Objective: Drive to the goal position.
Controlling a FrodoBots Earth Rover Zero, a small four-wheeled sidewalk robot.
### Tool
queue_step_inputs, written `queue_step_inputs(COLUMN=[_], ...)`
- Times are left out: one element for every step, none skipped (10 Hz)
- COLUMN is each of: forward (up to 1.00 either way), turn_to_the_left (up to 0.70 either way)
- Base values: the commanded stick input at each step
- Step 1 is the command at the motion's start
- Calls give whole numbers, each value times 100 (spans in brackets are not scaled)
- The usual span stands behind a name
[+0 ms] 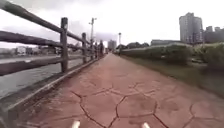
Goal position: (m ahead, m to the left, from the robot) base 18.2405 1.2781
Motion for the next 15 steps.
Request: queue_step_inputs(forward=[70,70,70,70,70,70,70,70,70,70,70,70,70,70,70], turn_to_the_left=[0,0,0,0,0,0,0,0,0,0,0,0,0,0,0])
